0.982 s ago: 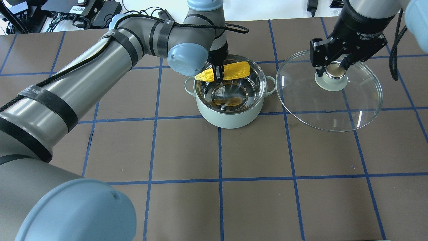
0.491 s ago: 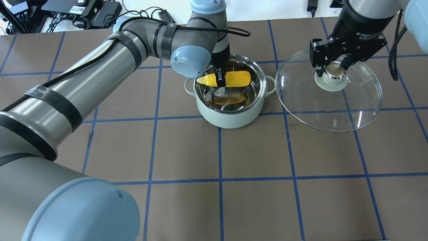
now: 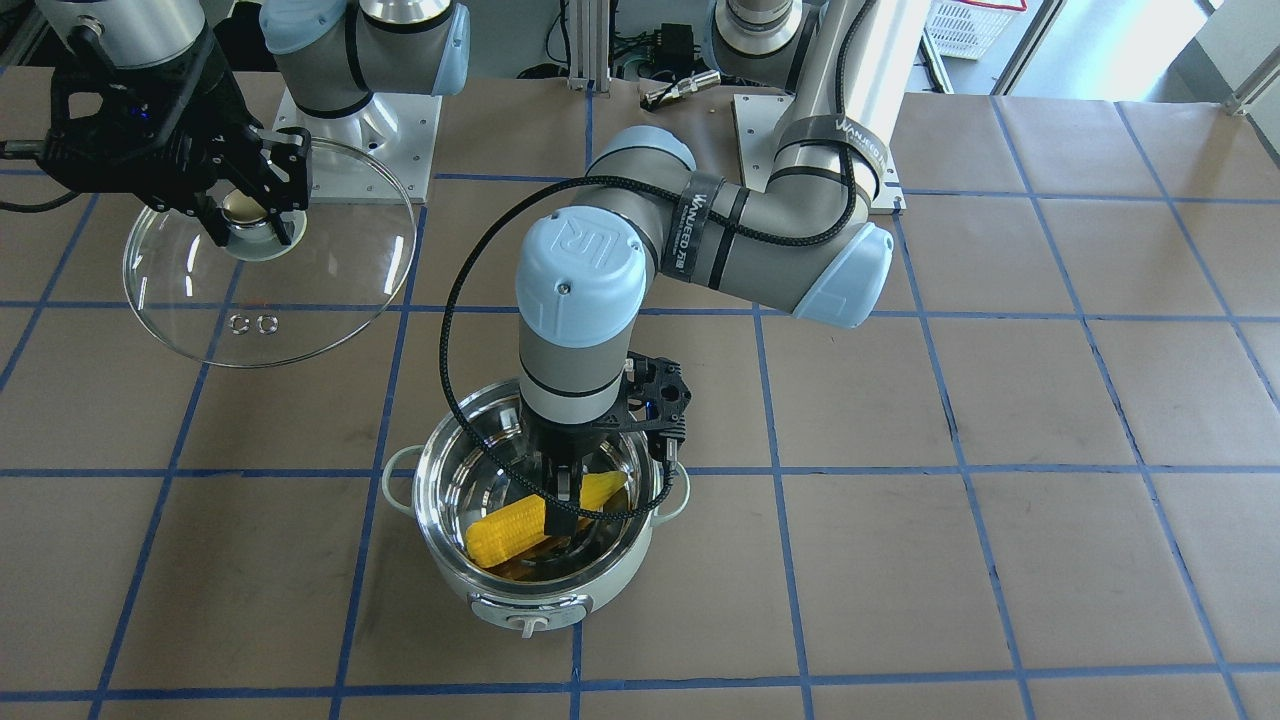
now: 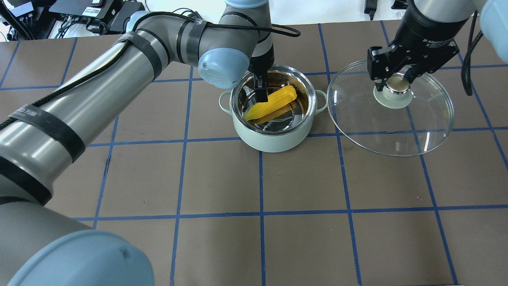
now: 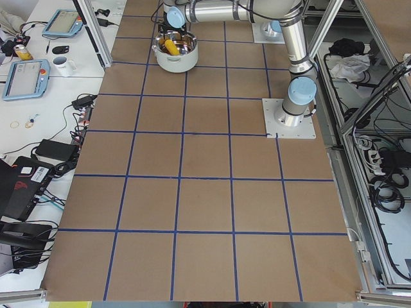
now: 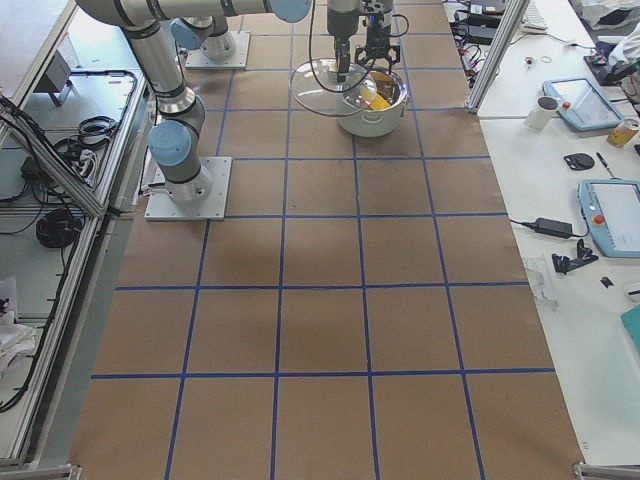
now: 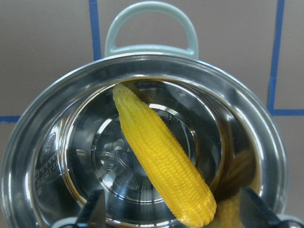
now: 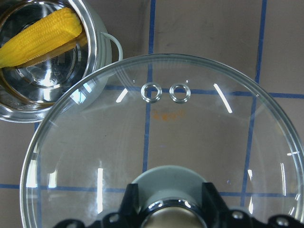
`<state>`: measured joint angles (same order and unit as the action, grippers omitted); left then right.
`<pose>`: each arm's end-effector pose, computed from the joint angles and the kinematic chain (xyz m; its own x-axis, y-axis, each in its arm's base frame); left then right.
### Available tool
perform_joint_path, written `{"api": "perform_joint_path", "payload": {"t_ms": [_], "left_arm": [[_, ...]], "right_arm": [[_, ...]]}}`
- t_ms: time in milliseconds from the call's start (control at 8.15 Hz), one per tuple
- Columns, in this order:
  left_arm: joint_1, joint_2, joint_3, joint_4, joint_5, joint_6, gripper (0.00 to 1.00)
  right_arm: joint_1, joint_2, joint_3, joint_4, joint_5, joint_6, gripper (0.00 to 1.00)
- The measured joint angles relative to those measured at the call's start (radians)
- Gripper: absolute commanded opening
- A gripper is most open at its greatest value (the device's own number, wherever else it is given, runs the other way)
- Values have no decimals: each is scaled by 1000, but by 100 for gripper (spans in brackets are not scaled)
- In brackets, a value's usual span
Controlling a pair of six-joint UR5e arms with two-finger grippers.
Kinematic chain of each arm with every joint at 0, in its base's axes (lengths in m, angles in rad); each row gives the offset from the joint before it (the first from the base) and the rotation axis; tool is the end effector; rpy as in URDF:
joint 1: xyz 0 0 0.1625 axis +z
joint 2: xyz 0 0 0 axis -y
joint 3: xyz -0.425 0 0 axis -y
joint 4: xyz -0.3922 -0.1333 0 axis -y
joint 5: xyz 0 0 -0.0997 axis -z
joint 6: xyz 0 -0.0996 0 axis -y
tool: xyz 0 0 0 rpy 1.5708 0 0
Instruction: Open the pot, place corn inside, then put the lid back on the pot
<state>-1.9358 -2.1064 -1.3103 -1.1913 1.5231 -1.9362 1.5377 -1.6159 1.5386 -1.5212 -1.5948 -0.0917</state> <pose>-0.3802 -0.6082 0.3329 0.0012 -0.9968 0.0804 -0.9967 0.0054 0.0815 0.1151 -0.4784 0.5206 -0.9980 -0.0579 0.0264 -0.0586 0.9980 -0.0254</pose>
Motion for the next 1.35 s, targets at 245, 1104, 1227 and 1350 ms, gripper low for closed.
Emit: {"api": "perform_joint_path", "payload": {"t_ms": [245, 1104, 1227, 1350], "left_arm": [[8, 105, -3, -31, 1, 124, 100], [412, 426, -31, -279, 2, 1290, 100], [431, 430, -39, -280, 3, 1455, 100], [439, 437, -52, -284, 12, 1612, 100]], "right_arm": [[2, 1, -1, -9, -1, -9, 26], [244, 259, -71, -359, 11, 280, 26], [296, 333, -101, -414, 3, 341, 26], [323, 382, -123, -453, -2, 376, 26]]}}
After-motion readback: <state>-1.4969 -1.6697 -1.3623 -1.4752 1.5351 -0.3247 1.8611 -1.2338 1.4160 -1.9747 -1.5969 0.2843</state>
